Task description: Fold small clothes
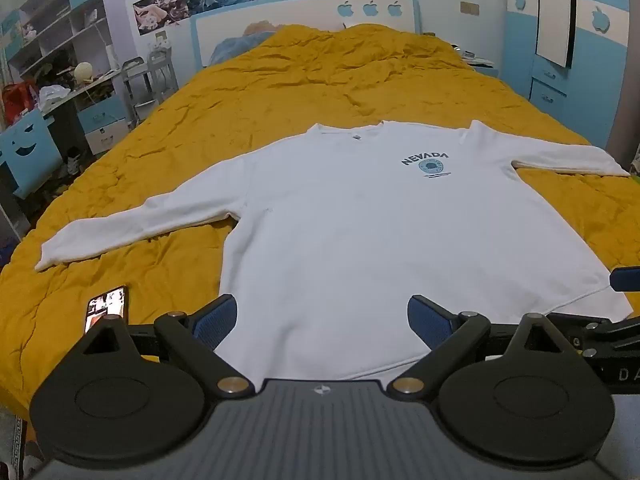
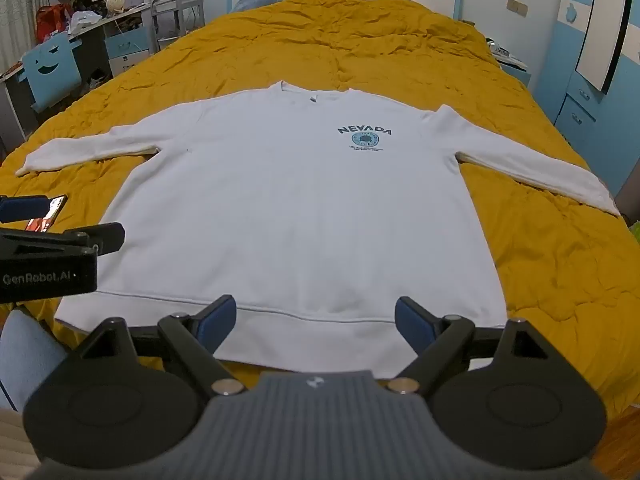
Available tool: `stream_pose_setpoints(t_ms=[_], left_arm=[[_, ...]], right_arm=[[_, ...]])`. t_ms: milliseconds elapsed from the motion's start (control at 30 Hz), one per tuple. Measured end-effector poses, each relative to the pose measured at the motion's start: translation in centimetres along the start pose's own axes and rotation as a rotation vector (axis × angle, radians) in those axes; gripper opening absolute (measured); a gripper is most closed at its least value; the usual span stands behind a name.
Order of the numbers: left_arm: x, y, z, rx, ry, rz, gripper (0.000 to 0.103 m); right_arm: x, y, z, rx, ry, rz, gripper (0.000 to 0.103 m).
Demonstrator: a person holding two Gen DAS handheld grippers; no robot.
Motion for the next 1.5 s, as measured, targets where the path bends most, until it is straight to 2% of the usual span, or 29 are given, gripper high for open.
stream_pose_setpoints(t_ms=[333, 800, 1500], left_arm=[[0.0, 0.0, 0.1, 0.004, 0.001, -0.003, 0.103], [0.9, -0.6, -0.6, 0.011, -0.011, 0.063, 0.103], [1.3, -0.9, -1.0, 0.018, -0.013, 0.060, 0.103]], right_arm=[[0.0, 0.0, 0.0, 0.004, 0.004, 0.002, 0.082], [0.7, -0.2, -0.5, 0.023, 0.011, 0.020, 0.082], [0.6, -0.3, -0.7, 0.033, 0.021, 0.020, 0.082]])
Point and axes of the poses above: each gripper's, at about its wrist camera, not at the fingertips, and x roughly against the way its jaws point, z to its right, y to its underside, the point moved 1 cm from there along -x, roughly the way its jaws point, and after that the axes turned 10 degrees about -y, right-handed, at the moved point
